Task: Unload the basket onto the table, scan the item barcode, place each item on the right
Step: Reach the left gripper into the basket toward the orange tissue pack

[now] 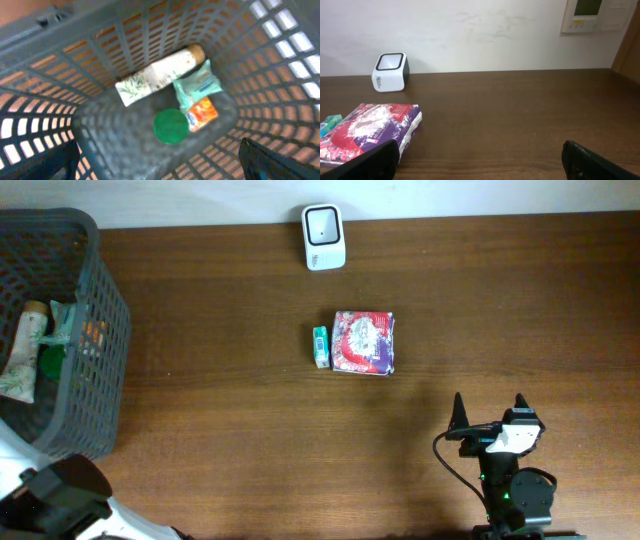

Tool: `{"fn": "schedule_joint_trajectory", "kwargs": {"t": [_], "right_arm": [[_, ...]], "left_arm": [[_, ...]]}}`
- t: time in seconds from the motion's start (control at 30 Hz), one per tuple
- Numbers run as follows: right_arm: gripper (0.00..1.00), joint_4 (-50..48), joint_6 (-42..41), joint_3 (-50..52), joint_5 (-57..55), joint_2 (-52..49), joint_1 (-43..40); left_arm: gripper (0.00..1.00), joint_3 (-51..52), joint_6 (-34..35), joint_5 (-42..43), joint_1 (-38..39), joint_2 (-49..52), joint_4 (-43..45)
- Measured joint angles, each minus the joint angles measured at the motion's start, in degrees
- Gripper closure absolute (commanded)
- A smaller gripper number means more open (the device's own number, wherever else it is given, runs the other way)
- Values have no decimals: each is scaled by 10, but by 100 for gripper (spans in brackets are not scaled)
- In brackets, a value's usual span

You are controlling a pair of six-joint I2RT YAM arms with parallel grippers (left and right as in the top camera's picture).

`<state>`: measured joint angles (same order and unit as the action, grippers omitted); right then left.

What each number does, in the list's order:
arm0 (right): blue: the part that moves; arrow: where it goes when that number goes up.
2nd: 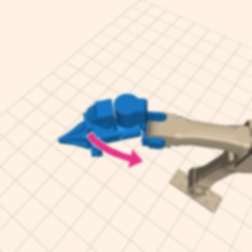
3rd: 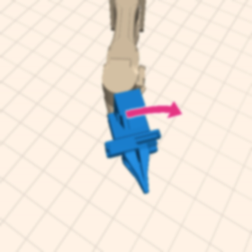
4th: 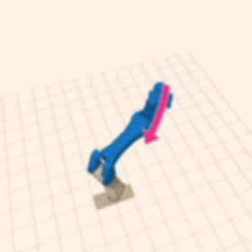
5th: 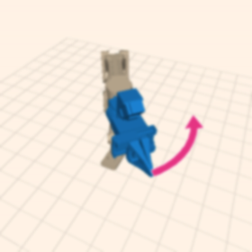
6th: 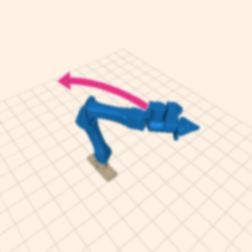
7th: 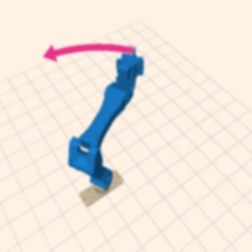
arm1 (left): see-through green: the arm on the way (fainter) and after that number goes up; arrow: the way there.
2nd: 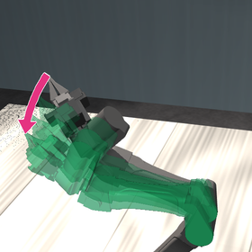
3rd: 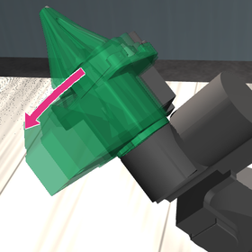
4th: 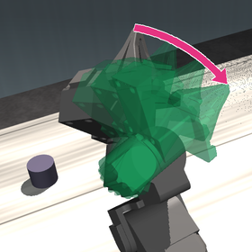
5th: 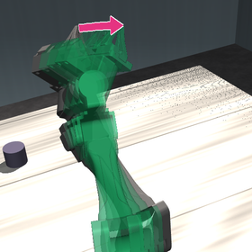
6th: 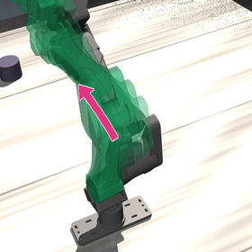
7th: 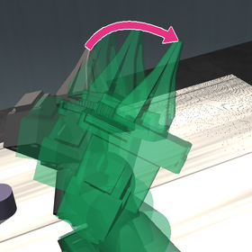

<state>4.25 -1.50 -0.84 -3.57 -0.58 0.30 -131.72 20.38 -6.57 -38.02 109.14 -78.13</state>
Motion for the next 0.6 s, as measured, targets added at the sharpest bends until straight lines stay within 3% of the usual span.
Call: {"fn": "schedule_joint_trajectory", "kwargs": {"t": [0.17, 0.33, 0.43, 0.57, 0.6], "right_arm": [[1, 0, 0, 0, 0, 0, 0], [1, 0, 0, 0, 0, 0, 0], [2, 0, 0, 0, 0, 0, 0], [2, 0, 0, 0, 0, 0, 0], [1, 0, 0, 0, 0, 0, 0]], "left_arm": [[12, 127, 9, -57, 0, 0, 104], [8, 191, 6, -48, 4, 1, 151], [0, 191, -10, -21, 20, 1, 176], [0, 191, -53, -9, 48, 1, 226], [6, 191, -58, -10, 48, 1, 235]]}}
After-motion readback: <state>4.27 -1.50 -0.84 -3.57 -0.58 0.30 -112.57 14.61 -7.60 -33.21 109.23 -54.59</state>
